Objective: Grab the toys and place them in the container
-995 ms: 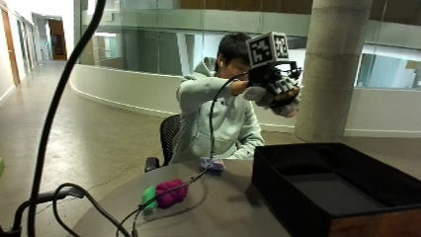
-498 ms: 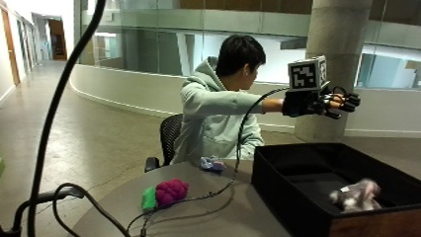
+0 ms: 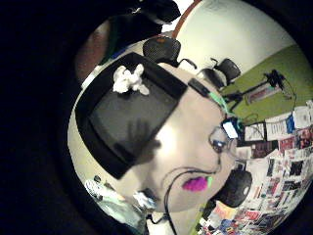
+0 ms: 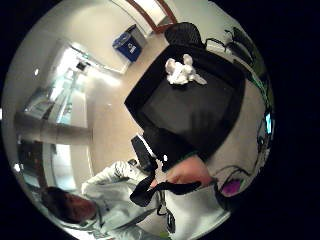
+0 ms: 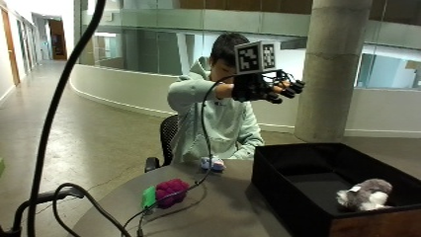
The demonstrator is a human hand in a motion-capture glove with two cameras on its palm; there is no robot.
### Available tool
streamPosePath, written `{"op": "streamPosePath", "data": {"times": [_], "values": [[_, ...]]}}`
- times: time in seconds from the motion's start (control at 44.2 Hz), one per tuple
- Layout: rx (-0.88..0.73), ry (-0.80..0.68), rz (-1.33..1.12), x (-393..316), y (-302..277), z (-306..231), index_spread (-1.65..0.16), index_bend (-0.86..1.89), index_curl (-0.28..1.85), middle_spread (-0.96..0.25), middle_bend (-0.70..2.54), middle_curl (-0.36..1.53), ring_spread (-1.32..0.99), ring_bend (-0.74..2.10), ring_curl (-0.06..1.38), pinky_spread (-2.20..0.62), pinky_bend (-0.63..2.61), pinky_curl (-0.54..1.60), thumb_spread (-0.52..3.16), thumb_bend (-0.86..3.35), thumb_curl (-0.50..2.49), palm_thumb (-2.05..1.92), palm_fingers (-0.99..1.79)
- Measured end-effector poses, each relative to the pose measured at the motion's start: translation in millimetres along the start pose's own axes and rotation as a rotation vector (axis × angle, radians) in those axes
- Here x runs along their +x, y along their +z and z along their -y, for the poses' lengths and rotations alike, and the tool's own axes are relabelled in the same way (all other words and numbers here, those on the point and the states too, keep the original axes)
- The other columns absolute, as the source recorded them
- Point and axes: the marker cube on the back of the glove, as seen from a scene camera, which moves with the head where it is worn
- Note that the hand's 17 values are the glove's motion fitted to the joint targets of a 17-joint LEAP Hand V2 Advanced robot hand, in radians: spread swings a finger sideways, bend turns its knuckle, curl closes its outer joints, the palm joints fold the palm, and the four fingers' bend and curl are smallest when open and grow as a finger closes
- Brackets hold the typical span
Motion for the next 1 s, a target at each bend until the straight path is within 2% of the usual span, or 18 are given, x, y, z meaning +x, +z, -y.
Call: {"op": "streamPosePath", "data": {"times": [0.023,0.068,0.249,0.362,0.543,0.746,0.995], "values": [[-0.007,0.096,-0.021,6,-4,-7,-0.24,0.10,0.27,-0.02,0.15,0.32,-0.08,0.27,0.21,0.03,0.77,0.34,1.09,-0.04,0.37,-0.04,-0.20],[-0.023,0.187,-0.051,17,-11,-26,-0.24,0.10,0.26,-0.02,0.14,0.32,-0.08,0.27,0.22,0.04,0.76,0.34,1.10,-0.04,0.36,-0.04,-0.20],[-0.128,0.288,-0.108,53,-35,-121,-0.24,0.11,0.24,-0.02,0.16,0.31,-0.08,0.26,0.23,0.04,0.73,0.33,1.11,-0.04,0.33,-0.04,-0.16],[-0.189,0.401,-0.148,83,-51,-185,-0.25,0.11,0.24,-0.02,0.16,0.30,-0.08,0.24,0.24,0.04,0.72,0.33,1.12,-0.04,0.32,-0.03,-0.15],[-0.228,0.472,-0.178,119,-53,-250,-0.26,0.12,0.23,-0.02,0.16,0.30,-0.08,0.22,0.25,0.04,0.71,0.33,1.12,-0.03,0.31,-0.02,-0.15],[-0.261,0.424,-0.170,149,-8,-278,-0.26,0.11,0.22,-0.02,0.16,0.30,-0.09,0.21,0.26,0.03,0.70,0.33,1.13,-0.03,0.30,-0.01,-0.14],[-0.295,0.392,-0.047,157,101,-279,-0.26,0.07,0.18,-0.02,0.16,0.29,-0.09,0.23,0.28,0.03,0.73,0.35,1.13,-0.02,0.31,0.01,-0.18]]}}
